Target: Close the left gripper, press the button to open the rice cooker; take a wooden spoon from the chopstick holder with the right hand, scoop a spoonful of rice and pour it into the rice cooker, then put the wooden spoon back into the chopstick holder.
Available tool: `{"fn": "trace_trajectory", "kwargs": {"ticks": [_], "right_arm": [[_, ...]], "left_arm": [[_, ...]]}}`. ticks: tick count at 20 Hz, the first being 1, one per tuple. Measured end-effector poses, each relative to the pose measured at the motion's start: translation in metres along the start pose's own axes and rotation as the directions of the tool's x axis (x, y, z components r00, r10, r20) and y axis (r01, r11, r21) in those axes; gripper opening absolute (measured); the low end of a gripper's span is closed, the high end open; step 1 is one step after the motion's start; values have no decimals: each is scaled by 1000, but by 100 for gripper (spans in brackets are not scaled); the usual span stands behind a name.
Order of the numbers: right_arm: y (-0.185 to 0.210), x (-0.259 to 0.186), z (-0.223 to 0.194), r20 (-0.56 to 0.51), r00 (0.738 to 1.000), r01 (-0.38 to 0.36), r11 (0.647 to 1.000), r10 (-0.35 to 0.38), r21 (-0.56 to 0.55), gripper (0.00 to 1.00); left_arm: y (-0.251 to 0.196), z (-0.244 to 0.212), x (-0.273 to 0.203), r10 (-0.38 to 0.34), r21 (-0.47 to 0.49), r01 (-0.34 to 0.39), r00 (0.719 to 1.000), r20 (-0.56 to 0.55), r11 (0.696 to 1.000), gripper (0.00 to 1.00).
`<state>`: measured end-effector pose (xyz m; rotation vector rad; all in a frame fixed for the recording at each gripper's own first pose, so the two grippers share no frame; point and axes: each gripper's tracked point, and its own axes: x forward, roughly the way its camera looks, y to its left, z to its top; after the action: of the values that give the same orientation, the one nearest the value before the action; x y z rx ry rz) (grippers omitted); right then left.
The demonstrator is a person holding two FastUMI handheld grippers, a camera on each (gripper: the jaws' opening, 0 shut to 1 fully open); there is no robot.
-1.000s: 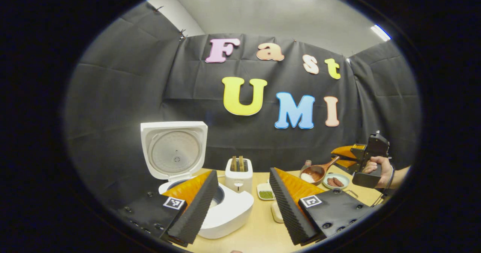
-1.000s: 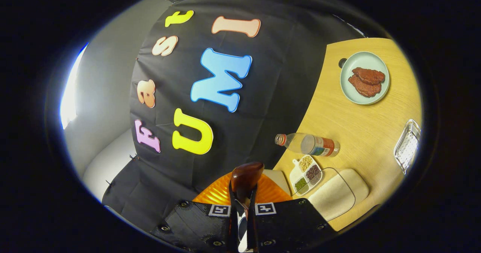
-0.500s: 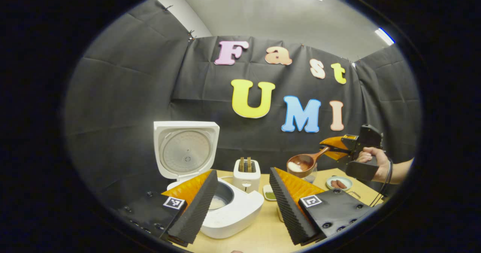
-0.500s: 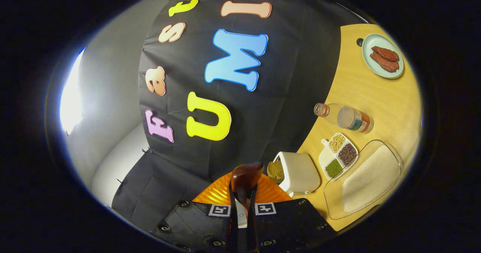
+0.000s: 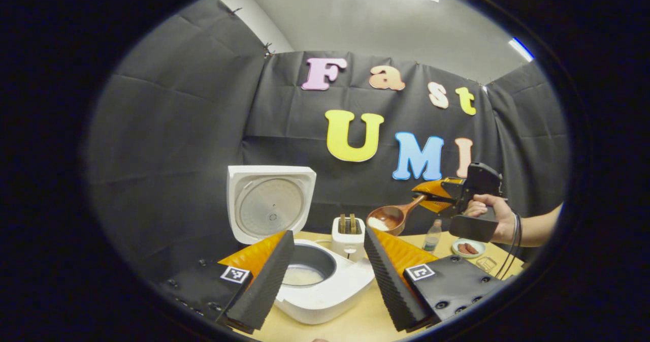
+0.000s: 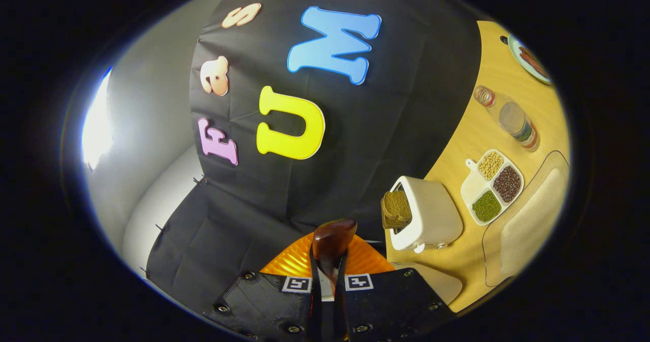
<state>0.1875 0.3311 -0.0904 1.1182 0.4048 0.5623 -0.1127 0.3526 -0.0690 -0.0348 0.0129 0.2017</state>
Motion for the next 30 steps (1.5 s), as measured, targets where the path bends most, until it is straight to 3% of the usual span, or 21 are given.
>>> {"fn": "trace_trajectory", "kwargs": {"ticks": [2,3,9,18,22,30], "right_arm": [[4,14,-12,-35,999,4,999,-5,-37,9],[4,22,-20,-53,999,4,999,-6,-53,9],[7,75,-67,-138,990,1,983,-27,-182,9],[0,129,-125,-242,962,-5,876,-128,-483,9],[2,143,-150,-283,945,-56,774,-162,-631,9],[30,159,-192,-334,930,-199,556,-152,-807,10]], "left_arm": [[3,2,0,-2,0,2,1000,13,1000,99],[8,-2,1,7,9,-7,1000,7,1000,92],[35,-23,3,33,13,-33,999,-24,999,95],[53,-41,-13,95,1,-95,994,-56,996,95],[49,-44,-16,100,21,-99,994,-50,995,95],[47,-51,-26,125,46,-122,991,-57,991,95]]}}
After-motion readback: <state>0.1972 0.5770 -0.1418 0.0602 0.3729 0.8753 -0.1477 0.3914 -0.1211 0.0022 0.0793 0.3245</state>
